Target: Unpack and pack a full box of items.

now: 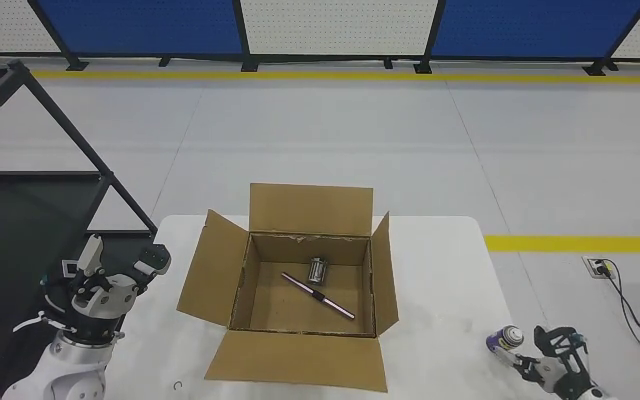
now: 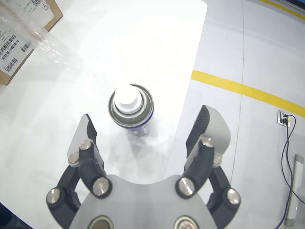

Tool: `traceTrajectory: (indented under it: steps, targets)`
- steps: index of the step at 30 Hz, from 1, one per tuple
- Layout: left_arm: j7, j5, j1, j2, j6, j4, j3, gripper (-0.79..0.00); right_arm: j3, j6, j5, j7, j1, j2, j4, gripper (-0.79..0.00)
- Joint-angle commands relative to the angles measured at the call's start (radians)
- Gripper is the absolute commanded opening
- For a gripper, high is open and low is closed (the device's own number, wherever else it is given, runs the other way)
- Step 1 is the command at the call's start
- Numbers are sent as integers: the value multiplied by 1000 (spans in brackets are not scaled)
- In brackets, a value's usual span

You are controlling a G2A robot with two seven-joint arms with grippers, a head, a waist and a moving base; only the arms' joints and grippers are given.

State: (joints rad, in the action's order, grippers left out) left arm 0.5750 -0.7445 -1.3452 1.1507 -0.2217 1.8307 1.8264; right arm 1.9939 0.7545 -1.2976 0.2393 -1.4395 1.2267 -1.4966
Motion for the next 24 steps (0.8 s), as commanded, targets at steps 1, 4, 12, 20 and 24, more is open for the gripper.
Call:
traceTrajectory:
  steps: [1, 4, 12, 20, 24]
  targets:
    - [0, 0, 0, 0, 0, 0, 0, 0, -15, -8, -5, 11, 12, -3, 6, -86]
    - [0, 0, 0, 0, 0, 0, 0, 0, -34, -14, -11, 24, 30, -7, 13, -120]
    - [0, 0, 0, 0, 0, 0, 0, 0, -46, -32, -6, 23, 39, -19, 4, -723]
    - [0, 0, 0, 0, 0, 0, 0, 0, -24, -71, -9, -52, -64, -25, -237, -785]
    - [0, 0, 0, 0, 0, 0, 0, 0, -21, -85, -19, -112, -137, -24, -523, -785]
